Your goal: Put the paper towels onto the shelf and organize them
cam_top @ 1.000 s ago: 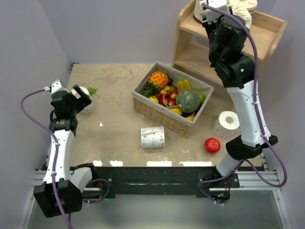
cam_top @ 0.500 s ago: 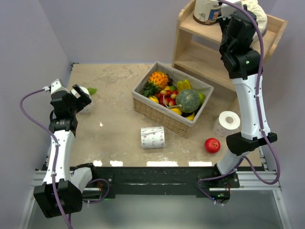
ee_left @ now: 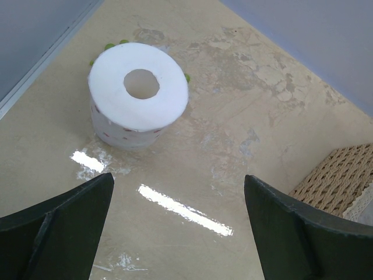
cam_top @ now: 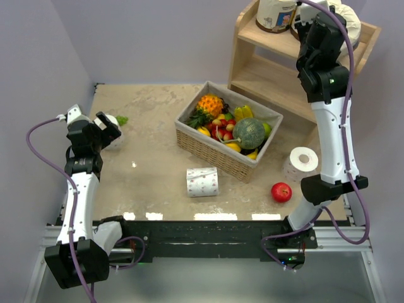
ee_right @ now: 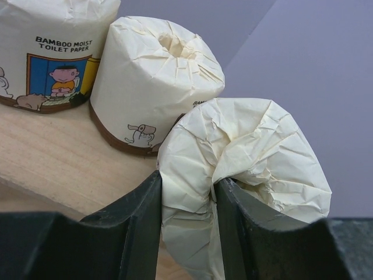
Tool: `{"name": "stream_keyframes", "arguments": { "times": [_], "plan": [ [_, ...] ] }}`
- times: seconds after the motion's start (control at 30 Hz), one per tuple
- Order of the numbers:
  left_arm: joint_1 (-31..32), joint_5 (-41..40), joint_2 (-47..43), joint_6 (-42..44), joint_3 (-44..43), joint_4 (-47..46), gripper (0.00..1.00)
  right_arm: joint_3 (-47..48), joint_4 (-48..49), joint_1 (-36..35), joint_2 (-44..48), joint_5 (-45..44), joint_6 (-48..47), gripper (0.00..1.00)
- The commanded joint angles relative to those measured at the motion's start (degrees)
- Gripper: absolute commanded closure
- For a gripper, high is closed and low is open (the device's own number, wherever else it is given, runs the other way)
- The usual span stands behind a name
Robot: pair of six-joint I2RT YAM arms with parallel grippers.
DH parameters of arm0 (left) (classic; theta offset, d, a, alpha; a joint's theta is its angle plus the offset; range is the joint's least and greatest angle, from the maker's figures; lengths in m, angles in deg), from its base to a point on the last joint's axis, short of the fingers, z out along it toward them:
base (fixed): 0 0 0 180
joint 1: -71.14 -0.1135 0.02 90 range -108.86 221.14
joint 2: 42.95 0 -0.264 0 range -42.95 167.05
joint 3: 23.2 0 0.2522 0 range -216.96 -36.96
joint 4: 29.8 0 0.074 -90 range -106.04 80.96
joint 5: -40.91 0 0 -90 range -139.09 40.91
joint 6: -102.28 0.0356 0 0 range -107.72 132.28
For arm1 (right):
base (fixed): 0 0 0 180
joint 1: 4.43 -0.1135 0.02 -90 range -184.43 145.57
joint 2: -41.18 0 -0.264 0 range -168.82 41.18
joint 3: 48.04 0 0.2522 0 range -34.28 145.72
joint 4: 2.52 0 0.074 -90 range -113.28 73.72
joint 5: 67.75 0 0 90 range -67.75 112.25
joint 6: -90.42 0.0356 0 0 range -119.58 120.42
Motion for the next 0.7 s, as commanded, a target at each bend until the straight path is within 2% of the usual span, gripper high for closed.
{"name": "stream_keyframes", "arguments": {
  "times": [0.0,0.23,0.37,0.47,0.67],
  "plan": [
    [0.30,0.13,-0.95,1.09,0.42,-2.36,0.01,0.45,3.91,1.38,-0.38,0.68,-1.62,0.57],
    [0.39,-0.40,-1.12,1.18,0.42,-2.19,0.01,1.77,5.23,2.79,-1.78,1.20,-2.67,0.46],
    [0.39,-0.58,-1.13,1.18,0.42,-2.10,0.01,2.82,6.81,3.05,-2.40,-1.17,-4.17,0.28],
    [0.39,-0.58,-1.13,1.18,0.42,-2.10,0.01,3.09,8.13,2.97,-1.70,-2.31,-4.17,0.21],
    [0.30,-0.40,-1.21,1.09,0.42,-2.10,0.01,1.25,6.64,2.88,0.32,0.40,-2.24,0.16]
  ]
}}
